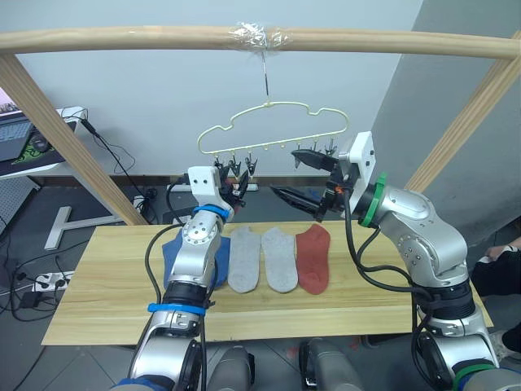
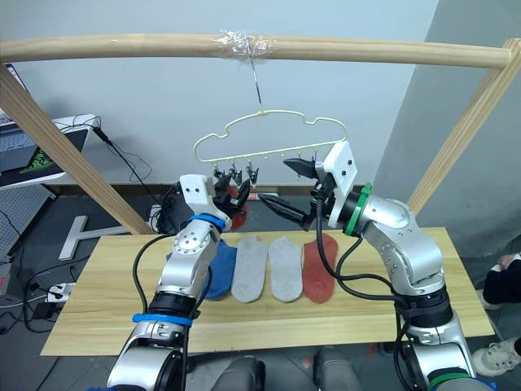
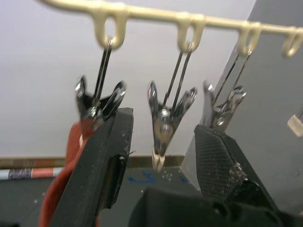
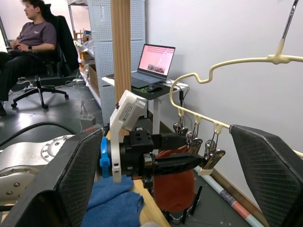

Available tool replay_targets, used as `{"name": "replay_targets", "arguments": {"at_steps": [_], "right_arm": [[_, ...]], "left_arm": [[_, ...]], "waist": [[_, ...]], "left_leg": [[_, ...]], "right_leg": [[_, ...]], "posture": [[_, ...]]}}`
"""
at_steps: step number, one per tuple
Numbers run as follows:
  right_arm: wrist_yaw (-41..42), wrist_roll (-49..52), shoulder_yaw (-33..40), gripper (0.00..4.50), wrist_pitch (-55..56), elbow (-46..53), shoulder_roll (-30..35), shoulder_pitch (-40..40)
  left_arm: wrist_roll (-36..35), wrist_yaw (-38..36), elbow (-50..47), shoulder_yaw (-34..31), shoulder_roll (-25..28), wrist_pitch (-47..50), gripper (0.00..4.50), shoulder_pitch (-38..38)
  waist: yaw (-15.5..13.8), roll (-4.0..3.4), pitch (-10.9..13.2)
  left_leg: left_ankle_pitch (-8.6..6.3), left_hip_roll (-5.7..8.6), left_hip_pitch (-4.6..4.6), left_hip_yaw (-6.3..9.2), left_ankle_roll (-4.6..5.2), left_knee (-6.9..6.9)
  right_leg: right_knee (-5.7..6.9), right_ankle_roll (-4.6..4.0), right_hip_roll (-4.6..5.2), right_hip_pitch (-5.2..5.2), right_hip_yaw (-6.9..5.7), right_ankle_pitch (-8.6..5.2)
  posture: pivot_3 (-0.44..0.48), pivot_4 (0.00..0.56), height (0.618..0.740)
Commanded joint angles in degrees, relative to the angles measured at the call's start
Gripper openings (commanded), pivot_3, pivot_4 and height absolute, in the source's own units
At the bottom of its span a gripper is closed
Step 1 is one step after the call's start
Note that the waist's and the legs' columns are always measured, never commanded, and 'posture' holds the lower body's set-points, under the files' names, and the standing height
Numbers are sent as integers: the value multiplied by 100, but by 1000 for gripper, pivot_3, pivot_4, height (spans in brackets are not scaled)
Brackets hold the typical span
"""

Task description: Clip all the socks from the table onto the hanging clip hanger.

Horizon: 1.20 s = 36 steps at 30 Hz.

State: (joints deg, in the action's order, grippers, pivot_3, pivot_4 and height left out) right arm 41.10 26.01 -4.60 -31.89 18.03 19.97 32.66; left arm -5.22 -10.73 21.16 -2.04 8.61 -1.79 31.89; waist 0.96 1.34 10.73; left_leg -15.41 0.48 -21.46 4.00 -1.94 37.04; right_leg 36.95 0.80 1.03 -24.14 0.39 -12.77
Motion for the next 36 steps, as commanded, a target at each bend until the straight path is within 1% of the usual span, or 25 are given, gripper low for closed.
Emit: {"name": "replay_targets", "arguments": {"at_steps": [1,7,17,33,36], "right_arm": [[-1,98,98,4500,81,194,41,134],[17,98,136,4500,102,121,63,191],[16,120,142,4500,67,136,105,212],[16,137,132,4500,60,92,138,246],[6,162,141,4500,34,115,140,237]], "left_arm": [[112,32,-102,12,6,-228,2390,154],[196,111,-175,0,-30,-268,2390,111],[241,263,-102,-71,-2,-309,2390,125],[197,248,-84,-98,-16,-359,2390,119],[197,229,-113,-87,-16,-356,1838,101]], "waist": [[10,0,0],[67,0,0],[71,0,0],[71,0,0],[71,0,0]], "left_leg": [[0,0,0,0,0,0],[0,0,1,0,0,0],[0,0,1,-1,0,1],[0,0,2,0,0,2],[0,0,2,-1,0,2]], "right_leg": [[0,0,0,0,0,0],[1,0,0,0,0,0],[3,-2,0,0,2,2],[5,-3,0,0,1,2],[5,-3,0,0,1,3]], "posture": [[-50,157,740],[-47,160,740],[-50,164,740],[-46,171,740],[-45,173,740]]}}
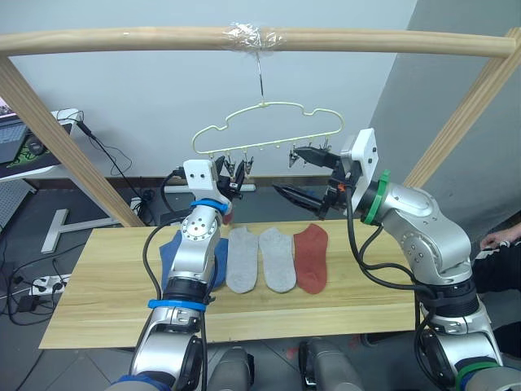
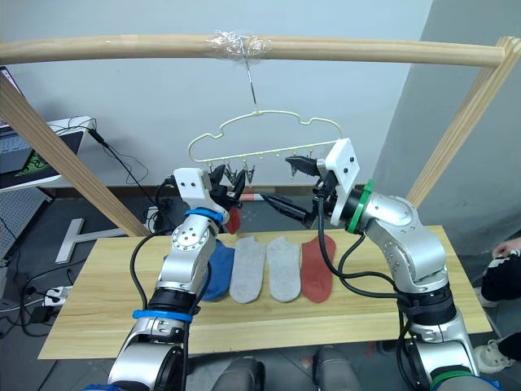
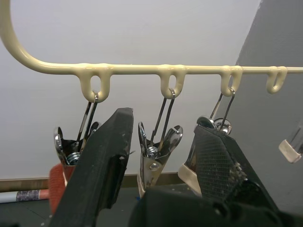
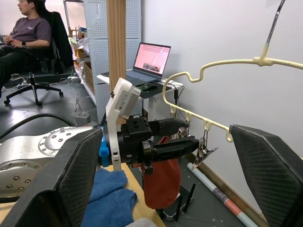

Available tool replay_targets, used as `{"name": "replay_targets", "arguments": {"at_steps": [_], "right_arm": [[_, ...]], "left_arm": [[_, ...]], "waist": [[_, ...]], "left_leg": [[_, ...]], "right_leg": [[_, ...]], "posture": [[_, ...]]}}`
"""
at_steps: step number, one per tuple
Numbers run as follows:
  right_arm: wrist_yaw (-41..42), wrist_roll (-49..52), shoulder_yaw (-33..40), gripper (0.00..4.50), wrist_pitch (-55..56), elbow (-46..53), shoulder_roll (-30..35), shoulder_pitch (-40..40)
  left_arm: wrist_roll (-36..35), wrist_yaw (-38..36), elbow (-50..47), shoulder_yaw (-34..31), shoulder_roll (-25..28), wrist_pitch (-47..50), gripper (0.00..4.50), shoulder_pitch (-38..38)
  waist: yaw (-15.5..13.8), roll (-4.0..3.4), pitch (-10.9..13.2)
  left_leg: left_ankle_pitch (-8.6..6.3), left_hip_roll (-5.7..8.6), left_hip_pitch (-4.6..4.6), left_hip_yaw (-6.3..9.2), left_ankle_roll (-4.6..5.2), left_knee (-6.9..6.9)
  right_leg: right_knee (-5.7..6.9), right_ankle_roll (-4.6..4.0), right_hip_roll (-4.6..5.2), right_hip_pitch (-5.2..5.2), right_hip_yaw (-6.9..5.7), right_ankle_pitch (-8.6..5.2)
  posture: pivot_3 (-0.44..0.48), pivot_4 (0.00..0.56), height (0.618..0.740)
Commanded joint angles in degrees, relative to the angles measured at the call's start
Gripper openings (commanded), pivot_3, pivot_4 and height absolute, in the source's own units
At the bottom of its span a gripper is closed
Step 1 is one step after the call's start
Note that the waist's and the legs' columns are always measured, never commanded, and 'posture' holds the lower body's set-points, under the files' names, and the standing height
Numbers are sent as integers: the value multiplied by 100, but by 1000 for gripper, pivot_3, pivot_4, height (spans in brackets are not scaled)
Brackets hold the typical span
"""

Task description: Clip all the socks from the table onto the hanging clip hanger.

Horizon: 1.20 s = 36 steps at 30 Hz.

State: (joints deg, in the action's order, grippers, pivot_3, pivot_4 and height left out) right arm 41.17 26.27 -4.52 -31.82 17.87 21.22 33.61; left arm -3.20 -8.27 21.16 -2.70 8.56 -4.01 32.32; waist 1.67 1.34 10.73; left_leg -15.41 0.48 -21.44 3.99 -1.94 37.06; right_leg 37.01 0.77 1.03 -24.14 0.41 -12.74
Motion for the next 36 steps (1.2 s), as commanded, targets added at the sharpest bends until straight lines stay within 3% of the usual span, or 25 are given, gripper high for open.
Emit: {"name": "replay_targets", "arguments": {"at_steps": [1,5,8,18,23,36], "right_arm": [[-5,146,137,4500,17,147,18,134],[-11,159,103,4500,8,135,6,114],[-10,145,41,4500,-1,155,-14,75],[-402,-769,-599,4500,-38,-494,59,-274],[-529,-1660,-1149,4500,426,-2141,96,-700],[-1085,-2497,-1133,4500,1246,-5323,-806,-158]], "left_arm": [[-4,-20,-134,-17,-11,-126,1540,46],[-12,-27,-158,-15,-20,-120,486,28],[-14,-26,-198,-19,-13,-118,17,6],[36,-35,-230,-39,121,5,17,2],[-159,-285,-495,-38,153,227,17,-188],[-164,-341,-732,-52,142,418,17,-340]], "waist": [[0,0,0],[0,0,0],[0,0,0],[-3,0,0],[-3,3,-2],[11,3,-1]], "left_leg": [[0,0,0,0,0,0],[0,0,0,0,0,0],[0,0,0,0,0,0],[0,-1,4,0,0,1],[0,3,11,-12,0,0],[1,-14,47,-61,2,-4]], "right_leg": [[0,0,0,0,0,0],[1,-1,0,0,0,0],[1,-1,0,0,0,0],[3,-1,0,3,0,0],[4,-2,1,5,9,1],[15,5,-45,11,53,0]], "posture": [[-44,173,740],[-43,175,740],[-42,177,740],[-30,181,740],[-24,181,740],[10,188,740]]}}
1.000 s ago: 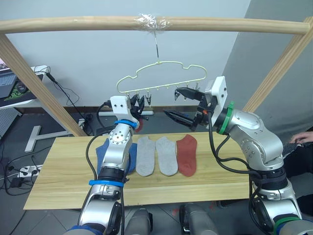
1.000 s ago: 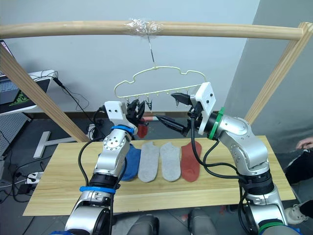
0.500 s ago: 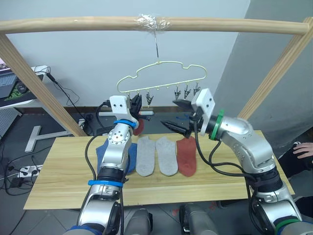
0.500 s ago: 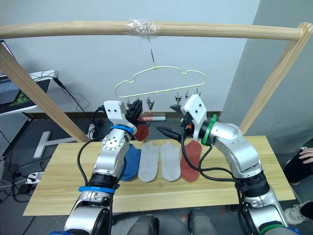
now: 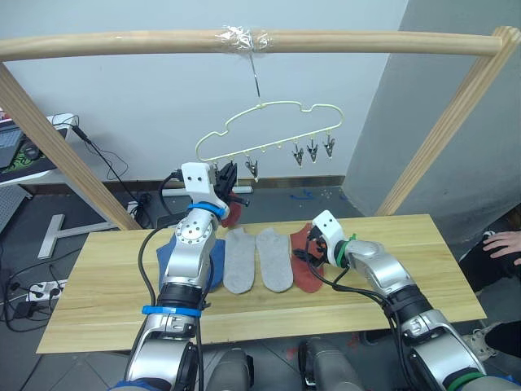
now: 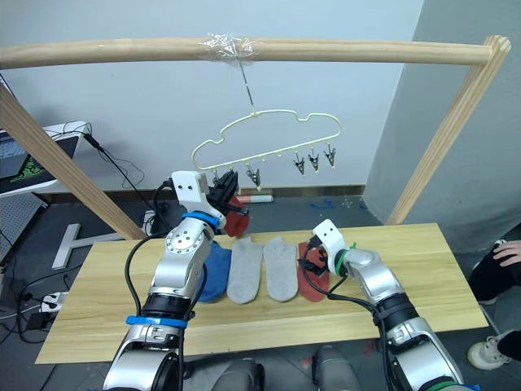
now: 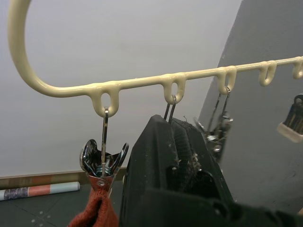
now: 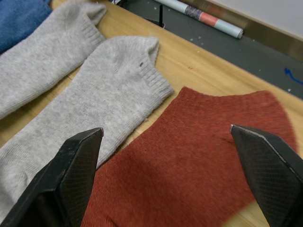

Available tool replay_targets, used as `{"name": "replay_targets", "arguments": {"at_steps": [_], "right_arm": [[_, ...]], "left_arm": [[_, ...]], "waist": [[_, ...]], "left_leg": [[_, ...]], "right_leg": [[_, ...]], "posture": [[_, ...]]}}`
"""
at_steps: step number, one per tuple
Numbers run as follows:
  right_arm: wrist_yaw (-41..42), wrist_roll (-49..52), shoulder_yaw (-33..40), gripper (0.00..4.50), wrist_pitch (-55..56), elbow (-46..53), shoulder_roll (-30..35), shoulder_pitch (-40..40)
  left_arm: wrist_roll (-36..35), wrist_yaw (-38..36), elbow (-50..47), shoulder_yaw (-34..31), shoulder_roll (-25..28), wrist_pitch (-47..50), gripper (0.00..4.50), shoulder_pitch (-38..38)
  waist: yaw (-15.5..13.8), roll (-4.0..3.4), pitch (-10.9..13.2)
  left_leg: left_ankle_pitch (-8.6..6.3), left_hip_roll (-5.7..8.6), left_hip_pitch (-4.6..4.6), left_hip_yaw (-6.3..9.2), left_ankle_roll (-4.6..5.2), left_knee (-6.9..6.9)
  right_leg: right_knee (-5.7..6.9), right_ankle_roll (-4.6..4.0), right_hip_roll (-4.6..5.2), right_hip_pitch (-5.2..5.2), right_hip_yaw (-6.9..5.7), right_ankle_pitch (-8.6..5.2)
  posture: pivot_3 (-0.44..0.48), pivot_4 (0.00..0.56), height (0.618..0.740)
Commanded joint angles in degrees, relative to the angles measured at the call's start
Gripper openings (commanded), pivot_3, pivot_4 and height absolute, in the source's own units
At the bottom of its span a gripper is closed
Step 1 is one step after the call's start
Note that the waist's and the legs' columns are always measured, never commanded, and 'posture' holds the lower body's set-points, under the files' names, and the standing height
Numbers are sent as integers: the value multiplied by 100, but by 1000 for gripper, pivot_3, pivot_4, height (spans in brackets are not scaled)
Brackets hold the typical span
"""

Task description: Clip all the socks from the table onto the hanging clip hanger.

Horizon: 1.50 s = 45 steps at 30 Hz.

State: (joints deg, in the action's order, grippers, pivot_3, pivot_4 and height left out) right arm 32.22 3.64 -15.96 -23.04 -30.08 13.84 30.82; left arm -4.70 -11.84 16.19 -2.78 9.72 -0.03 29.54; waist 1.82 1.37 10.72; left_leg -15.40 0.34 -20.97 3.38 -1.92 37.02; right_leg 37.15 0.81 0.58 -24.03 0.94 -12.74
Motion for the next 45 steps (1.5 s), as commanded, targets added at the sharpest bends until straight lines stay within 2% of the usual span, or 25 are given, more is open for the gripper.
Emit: {"name": "replay_targets", "arguments": {"at_steps": [1,5,10,11,13,15,20,24,29,32,34,41,45], "right_arm": [[-232,-297,22,4500,482,-756,-111,163],[-425,-481,128,4500,892,-1564,-249,349],[-331,-584,187,4500,1115,-2030,-310,425],[-262,-577,202,4317,1139,-2095,-304,408],[-128,-556,236,3903,1123,-2183,-287,376],[-3,-548,284,3272,1076,-2221,-242,326],[259,-744,175,1417,1238,-2180,-35,208],[668,-950,-18,72,1641,-1788,272,-54],[1031,-1207,-277,28,2560,-559,814,-455],[1145,-1265,-335,28,3224,419,1063,-622],[1140,-1278,-350,28,3397,764,1113,-679],[1039,-1122,-426,28,3091,2094,539,-482],[875,-1134,-451,28,2854,2106,137,-319]], "left_arm": [[-12,20,-252,-47,28,30,17,-76],[-11,33,-282,-53,14,54,17,-98],[-3,46,-329,-54,-4,87,17,-114],[-2,46,-339,-52,-7,92,2,-121],[-1,42,-349,-50,-5,101,0,-126],[4,48,-372,-50,-5,110,0,-141],[7,49,-429,-55,3,134,0,-174],[-78,9,-522,-73,-23,219,0,-224],[-1014,-170,-815,-493,-245,1007,0,-274],[-2130,-247,-1081,-1002,-360,2100,0,-255],[-2570,-231,-1215,-1206,-358,2585,0,-257],[-4086,-211,-1489,-1836,-117,4132,0,-223],[-4367,-54,-1603,-1945,-113,4328,0,-194]], "waist": [[-6,0,0],[0,0,0],[-4,0,0],[-3,0,0],[-4,0,0],[-4,0,0],[-11,0,-1],[-15,0,-1],[-22,0,-1],[14,1,0],[48,1,0],[42,1,0],[0,1,0]], "left_leg": [[0,0,0,-2,0,0],[-1,0,3,-13,1,0],[0,0,9,-9,1,2],[0,0,10,-10,1,2],[0,-1,12,-9,1,2],[0,-3,15,-8,1,2],[0,-2,21,-1,2,1],[0,-1,27,1,1,2],[0,1,24,4,1,2],[0,0,22,1,1,2],[0,-1,23,-7,1,1],[1,-5,34,21,-3,1],[3,-6,33,28,-8,2]], "right_leg": [[-1,-3,1,0,2,2],[-4,-16,5,0,10,12],[0,-13,2,6,7,13],[1,-13,1,6,8,13],[1,-13,1,9,8,13],[-1,-13,1,14,7,13],[-7,9,1,26,2,-1],[-7,12,2,34,1,-2],[-15,16,5,36,0,-4],[-15,17,5,34,1,-5],[-11,18,2,32,6,-4],[-4,15,-37,34,0,-4],[-6,12,-33,34,0,-2]], "posture": [[10,188,740],[10,188,740],[19,190,740],[19,190,740],[19,190,740],[23,188,740],[26,186,740],[34,180,740],[38,176,740],[37,173,740],[34,168,740],[33,160,740],[33,160,740]]}}
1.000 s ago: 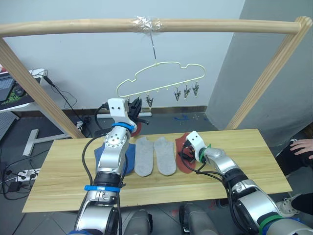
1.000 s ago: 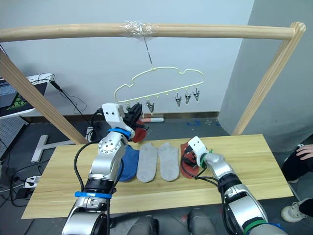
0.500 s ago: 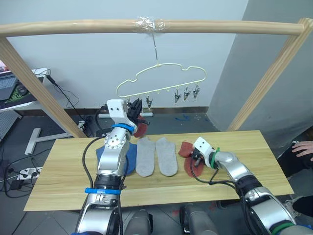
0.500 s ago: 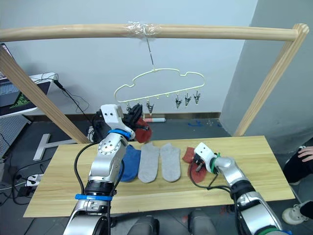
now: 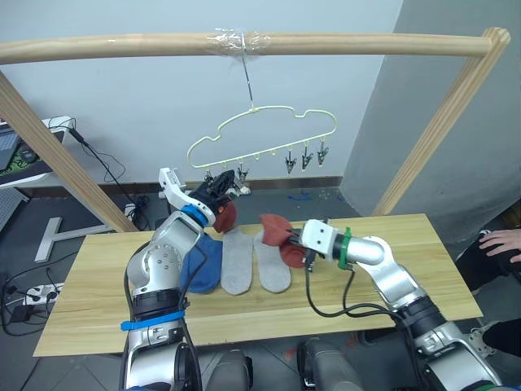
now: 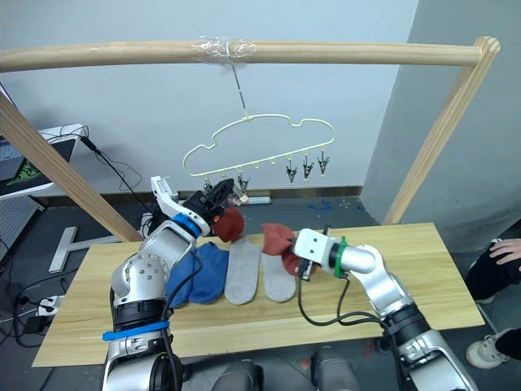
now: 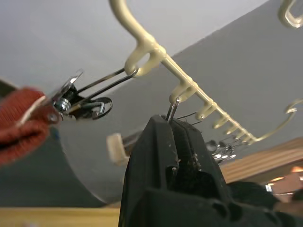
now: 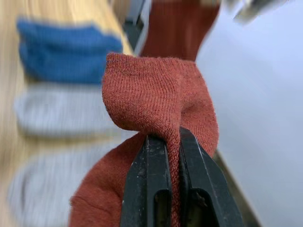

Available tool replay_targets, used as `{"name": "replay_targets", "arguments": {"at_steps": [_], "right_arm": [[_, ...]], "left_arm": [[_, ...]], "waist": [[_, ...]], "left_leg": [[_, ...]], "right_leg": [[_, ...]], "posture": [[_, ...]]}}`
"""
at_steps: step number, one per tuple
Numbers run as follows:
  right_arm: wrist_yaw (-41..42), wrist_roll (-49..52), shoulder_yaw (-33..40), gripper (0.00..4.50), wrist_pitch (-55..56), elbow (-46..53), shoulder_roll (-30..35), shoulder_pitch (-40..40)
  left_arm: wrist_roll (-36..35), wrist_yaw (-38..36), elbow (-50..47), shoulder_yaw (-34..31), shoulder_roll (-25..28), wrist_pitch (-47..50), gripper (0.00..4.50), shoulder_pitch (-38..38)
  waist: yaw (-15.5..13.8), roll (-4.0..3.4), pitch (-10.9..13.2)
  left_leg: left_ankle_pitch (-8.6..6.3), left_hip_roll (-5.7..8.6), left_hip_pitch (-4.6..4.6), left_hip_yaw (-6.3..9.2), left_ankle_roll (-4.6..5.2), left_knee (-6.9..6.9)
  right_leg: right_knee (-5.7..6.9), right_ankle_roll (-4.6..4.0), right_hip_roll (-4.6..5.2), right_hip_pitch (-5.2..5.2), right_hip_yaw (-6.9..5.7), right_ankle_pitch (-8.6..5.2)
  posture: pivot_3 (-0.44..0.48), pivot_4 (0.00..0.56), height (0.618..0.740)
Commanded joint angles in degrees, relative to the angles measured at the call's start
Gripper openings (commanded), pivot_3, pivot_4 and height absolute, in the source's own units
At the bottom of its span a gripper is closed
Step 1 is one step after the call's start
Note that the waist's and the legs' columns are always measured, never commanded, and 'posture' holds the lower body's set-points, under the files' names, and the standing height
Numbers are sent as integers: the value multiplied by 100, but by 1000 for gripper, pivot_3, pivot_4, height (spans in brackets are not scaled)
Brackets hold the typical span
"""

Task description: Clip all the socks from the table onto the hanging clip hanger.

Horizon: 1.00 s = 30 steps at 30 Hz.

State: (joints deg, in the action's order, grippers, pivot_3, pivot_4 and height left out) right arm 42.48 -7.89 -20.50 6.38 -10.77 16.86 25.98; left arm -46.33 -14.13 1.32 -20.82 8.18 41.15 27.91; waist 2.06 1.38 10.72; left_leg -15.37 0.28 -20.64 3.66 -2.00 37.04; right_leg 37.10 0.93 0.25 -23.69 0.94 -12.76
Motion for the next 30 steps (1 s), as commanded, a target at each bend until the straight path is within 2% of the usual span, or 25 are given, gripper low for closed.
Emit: {"name": "replay_targets", "arguments": {"at_steps": [1,6,11,30], "right_arm": [[-201,-5,5,28,-79,142,-229,208],[-308,181,125,28,-172,134,-462,382],[-295,217,170,28,-145,279,-435,398],[-190,437,172,28,-55,723,-285,228]], "left_arm": [[-272,210,-144,-160,38,251,0,-42],[-430,218,-466,-68,118,459,0,-305],[-499,271,-575,-84,110,448,0,-424],[-740,350,-563,-121,160,466,0,-430]], "waist": [[-38,0,0],[-49,0,0],[-54,0,0],[-43,0,0]], "left_leg": [[1,0,-3,4,-3,0],[4,4,-10,15,-8,0],[4,7,-11,23,-8,-1],[4,8,-12,26,-7,-2]], "right_leg": [[-2,0,4,0,1,0],[-11,0,32,-1,0,0],[-12,0,59,-2,-2,0],[-10,-2,53,-2,-3,-1]], "posture": [[33,160,740],[45,153,740],[51,161,740],[57,163,740]]}}
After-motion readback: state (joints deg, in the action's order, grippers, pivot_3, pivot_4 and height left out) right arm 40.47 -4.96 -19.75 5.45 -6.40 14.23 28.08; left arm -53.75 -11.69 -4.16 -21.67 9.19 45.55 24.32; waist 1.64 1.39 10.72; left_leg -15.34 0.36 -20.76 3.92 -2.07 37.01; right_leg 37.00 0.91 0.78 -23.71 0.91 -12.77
